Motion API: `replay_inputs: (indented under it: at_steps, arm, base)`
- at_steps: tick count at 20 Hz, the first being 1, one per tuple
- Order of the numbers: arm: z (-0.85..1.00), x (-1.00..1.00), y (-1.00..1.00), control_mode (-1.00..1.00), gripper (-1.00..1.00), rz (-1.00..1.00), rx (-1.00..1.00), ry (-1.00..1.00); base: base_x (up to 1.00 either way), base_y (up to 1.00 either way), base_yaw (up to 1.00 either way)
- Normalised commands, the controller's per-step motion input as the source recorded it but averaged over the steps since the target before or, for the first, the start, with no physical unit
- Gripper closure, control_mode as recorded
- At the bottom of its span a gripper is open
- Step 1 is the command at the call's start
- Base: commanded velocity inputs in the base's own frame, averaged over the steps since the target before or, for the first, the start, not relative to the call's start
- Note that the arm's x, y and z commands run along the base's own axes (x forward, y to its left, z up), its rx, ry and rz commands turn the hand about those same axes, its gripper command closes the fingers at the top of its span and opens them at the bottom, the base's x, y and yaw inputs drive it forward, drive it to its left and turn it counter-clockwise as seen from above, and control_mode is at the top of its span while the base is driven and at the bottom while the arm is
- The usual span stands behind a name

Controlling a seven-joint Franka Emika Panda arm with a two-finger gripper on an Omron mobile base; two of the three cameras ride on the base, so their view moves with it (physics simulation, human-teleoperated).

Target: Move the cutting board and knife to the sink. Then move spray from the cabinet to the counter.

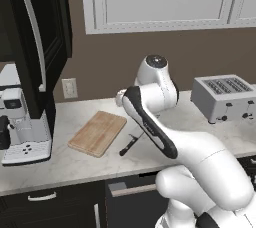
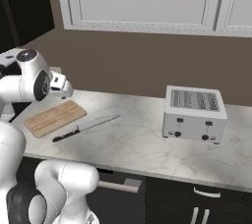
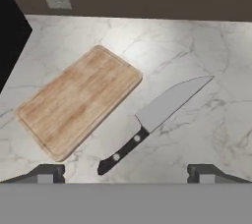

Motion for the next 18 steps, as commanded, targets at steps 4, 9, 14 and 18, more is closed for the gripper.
replay_inputs:
  at_steps: [4,9,14,18]
  arm:
    - [-0.13,0.34,0.41,-1.0,-1.0,-0.04,-0.01,-0.06]
    - [-0.14,0.45,0.19,-1.0,-1.0,-0.05,-0.01,-0.02]
    - [-0.1,0.5,0.07,-1.0,-1.0,-0.02,0.0,0.0]
    - [-0.13,0.49,0.01,-1.0,-1.0,-0.01,0.03,0.04]
  base:
    - [0.0,0.0,0.0]
    - [0.0,0.0,0.0]
    - [0.0,0.0,0.0]
    - [0.0,0.0,0.0]
